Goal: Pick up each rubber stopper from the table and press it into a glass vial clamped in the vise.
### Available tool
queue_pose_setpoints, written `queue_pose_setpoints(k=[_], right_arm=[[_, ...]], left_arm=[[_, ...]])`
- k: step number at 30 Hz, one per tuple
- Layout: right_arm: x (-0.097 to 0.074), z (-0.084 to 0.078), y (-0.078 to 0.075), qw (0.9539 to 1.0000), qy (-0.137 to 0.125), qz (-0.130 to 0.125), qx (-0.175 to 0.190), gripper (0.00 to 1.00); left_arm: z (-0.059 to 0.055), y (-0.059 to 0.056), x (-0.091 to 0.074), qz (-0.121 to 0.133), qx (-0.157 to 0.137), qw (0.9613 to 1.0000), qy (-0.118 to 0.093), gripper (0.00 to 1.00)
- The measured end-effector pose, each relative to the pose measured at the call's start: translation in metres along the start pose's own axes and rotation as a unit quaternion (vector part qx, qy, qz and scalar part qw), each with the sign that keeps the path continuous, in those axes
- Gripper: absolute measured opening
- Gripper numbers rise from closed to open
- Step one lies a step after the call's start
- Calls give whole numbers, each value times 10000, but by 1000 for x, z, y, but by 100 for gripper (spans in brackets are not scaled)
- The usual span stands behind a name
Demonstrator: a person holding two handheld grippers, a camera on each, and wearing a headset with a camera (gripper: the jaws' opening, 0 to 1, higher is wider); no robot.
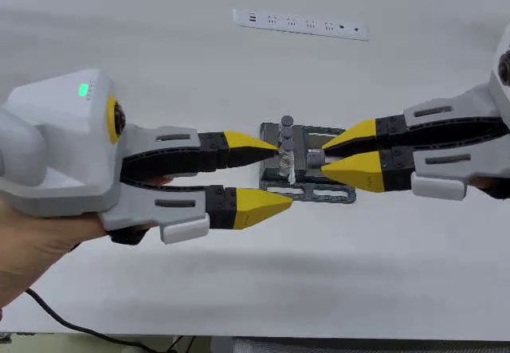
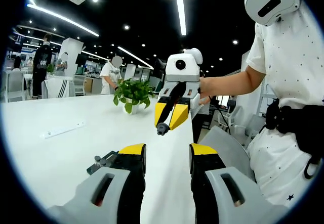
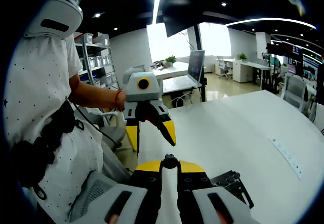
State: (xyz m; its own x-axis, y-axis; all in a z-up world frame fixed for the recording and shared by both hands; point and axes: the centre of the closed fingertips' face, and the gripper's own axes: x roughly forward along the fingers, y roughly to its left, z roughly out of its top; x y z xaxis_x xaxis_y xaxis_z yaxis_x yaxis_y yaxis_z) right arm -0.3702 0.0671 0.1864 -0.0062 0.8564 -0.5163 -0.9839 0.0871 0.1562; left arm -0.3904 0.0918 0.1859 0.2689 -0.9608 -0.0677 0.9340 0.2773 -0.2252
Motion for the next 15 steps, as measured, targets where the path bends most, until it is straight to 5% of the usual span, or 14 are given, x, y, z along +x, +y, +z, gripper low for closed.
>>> queue_pose_setpoints(k=[9, 15], right_arm=[[6, -11, -32, 9960, 843, -227, -189, 5], [17, -23, -49, 9868, 1532, -193, -485, 5]], left_arm=[[-20, 11, -5, 397, 235, 9986, 242, 55], [-35, 16, -10, 576, 314, 9969, 442, 67]])
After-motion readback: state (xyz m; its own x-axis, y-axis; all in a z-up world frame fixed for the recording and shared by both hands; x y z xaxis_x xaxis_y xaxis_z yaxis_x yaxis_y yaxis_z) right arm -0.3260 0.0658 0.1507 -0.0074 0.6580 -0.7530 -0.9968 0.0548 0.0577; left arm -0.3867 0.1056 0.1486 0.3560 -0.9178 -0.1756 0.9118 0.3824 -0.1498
